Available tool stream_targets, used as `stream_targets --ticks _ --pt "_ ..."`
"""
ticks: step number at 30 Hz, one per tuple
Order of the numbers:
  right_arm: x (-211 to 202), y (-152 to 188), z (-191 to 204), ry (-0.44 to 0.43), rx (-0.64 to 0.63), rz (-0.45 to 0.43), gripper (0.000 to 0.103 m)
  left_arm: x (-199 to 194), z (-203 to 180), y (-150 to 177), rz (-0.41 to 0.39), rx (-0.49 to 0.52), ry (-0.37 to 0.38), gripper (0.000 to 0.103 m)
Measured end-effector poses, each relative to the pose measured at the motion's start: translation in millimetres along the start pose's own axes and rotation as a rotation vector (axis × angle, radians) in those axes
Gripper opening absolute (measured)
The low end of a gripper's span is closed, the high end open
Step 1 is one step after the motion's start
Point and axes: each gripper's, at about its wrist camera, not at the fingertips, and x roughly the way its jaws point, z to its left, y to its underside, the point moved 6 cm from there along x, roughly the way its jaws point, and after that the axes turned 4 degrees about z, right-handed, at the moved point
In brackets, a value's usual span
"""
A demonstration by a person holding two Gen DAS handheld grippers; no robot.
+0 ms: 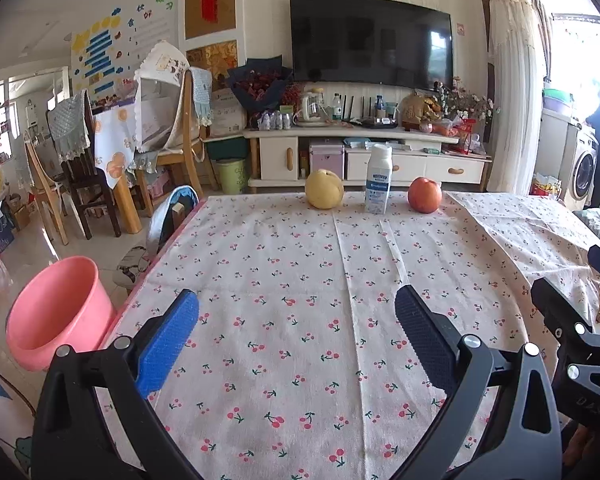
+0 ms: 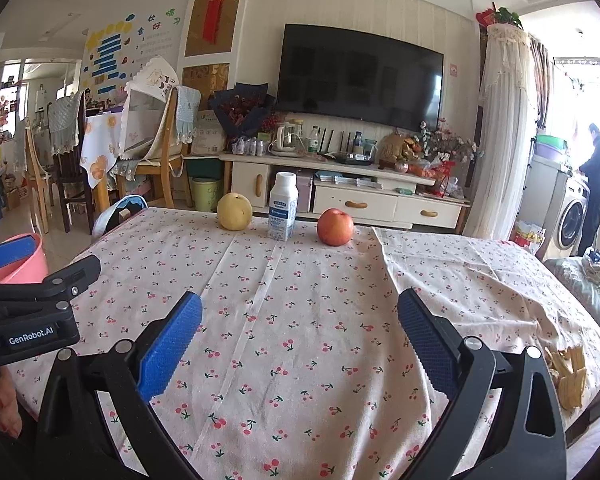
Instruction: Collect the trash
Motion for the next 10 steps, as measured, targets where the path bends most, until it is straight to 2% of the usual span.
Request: stream_targets --ticks 2,5,9,10 --pt "17 0 -3 -0.021 0.029 0.044 0.097 19 -1 1 0.047 -0.02 0.021 0.099" --pt "50 2 -9 -0.032 0.053 0.122 0.097 54 -6 3 0.116 -0.014 0.003 0.099" --pt "98 11 -14 -0.02 0.068 0.233 0.097 106 -18 15 0.227 -0.003 0.028 0.099" --pt "98 11 -14 -0.02 0.068 0.233 0.097 120 -21 20 0.262 -0.002 0.032 0.099"
